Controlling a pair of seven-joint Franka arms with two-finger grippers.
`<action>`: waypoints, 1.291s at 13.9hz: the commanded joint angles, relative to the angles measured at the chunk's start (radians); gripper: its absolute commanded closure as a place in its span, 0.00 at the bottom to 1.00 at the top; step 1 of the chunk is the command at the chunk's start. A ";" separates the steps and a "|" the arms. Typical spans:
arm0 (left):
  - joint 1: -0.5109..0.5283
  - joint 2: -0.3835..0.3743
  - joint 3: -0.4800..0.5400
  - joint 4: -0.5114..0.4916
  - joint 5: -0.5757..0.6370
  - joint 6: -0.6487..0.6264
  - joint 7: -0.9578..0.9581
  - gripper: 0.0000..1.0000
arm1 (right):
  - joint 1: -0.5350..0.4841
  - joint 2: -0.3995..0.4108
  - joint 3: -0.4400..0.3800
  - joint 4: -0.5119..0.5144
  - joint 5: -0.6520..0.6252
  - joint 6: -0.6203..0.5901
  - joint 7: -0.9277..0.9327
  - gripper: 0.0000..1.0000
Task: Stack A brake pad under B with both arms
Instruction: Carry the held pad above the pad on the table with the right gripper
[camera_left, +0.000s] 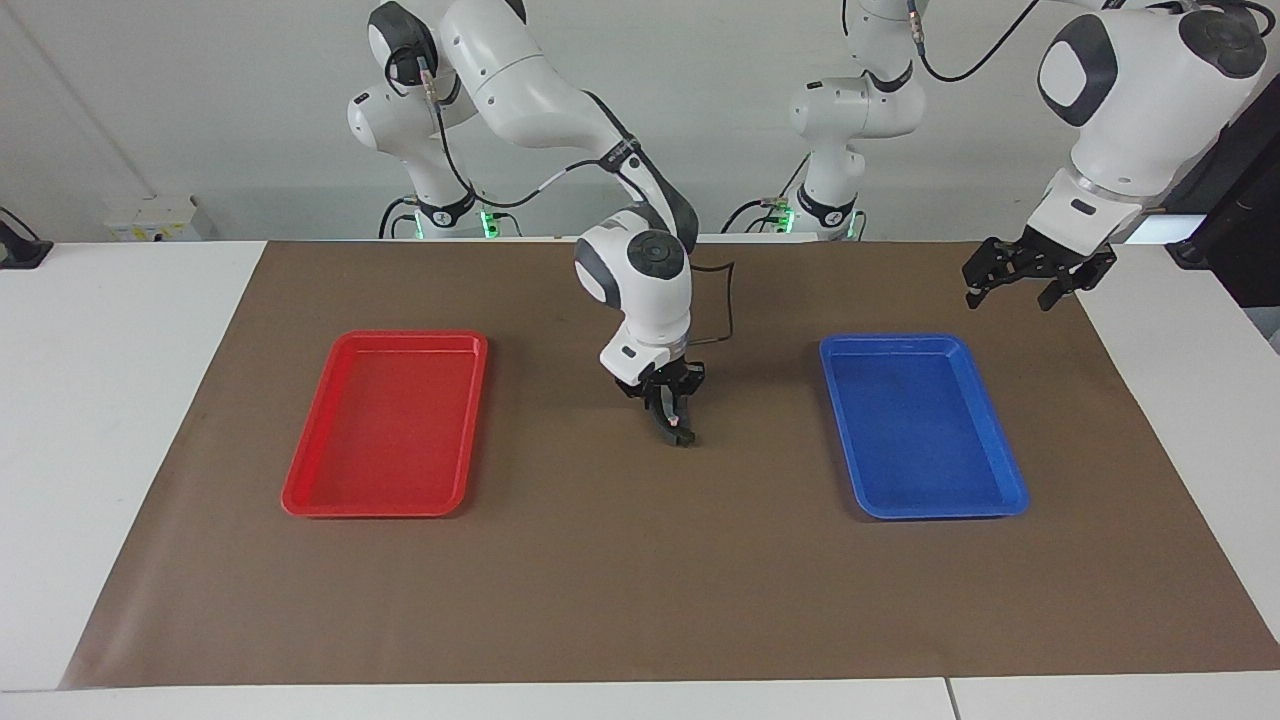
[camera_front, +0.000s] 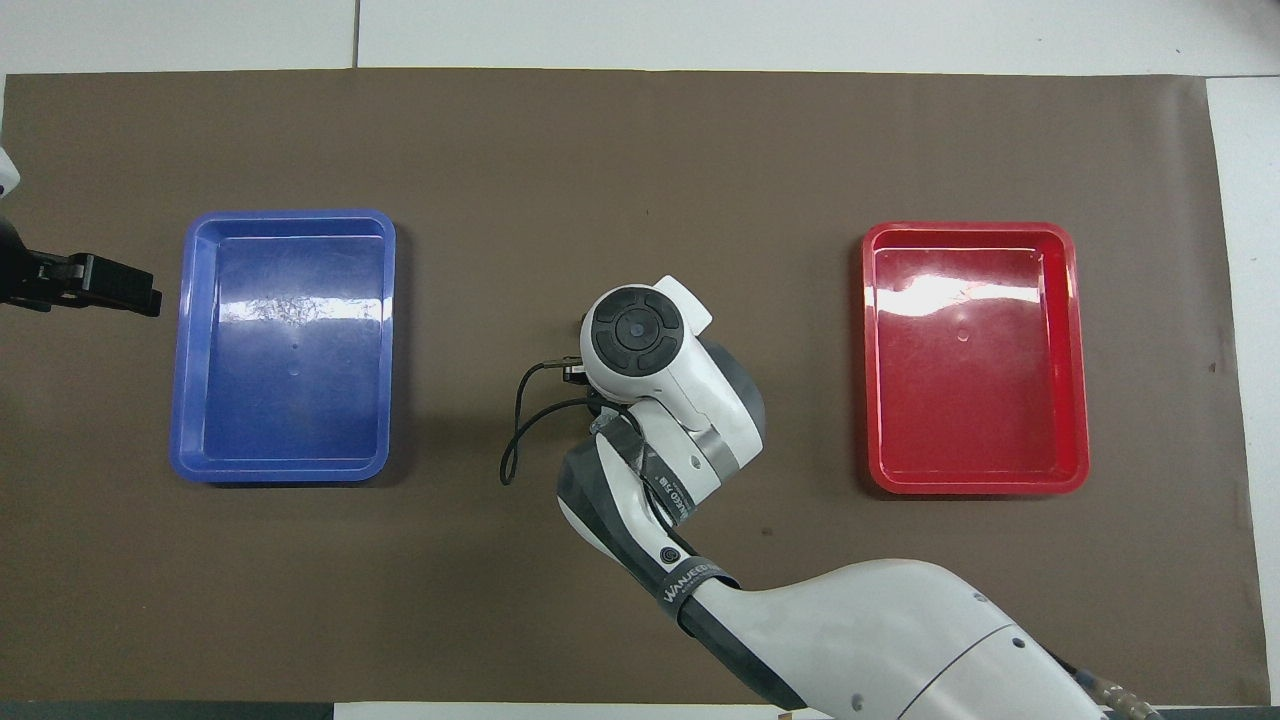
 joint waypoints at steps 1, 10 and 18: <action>0.009 -0.024 -0.002 -0.029 -0.012 0.012 0.006 0.00 | 0.003 -0.028 -0.001 -0.029 0.000 0.024 0.021 0.89; 0.009 -0.024 -0.002 -0.029 -0.012 0.012 0.006 0.00 | 0.014 -0.027 0.003 -0.034 0.000 0.045 0.022 0.89; 0.009 -0.024 -0.002 -0.029 -0.012 0.012 0.006 0.00 | 0.014 -0.031 0.003 -0.072 0.000 0.105 0.022 0.00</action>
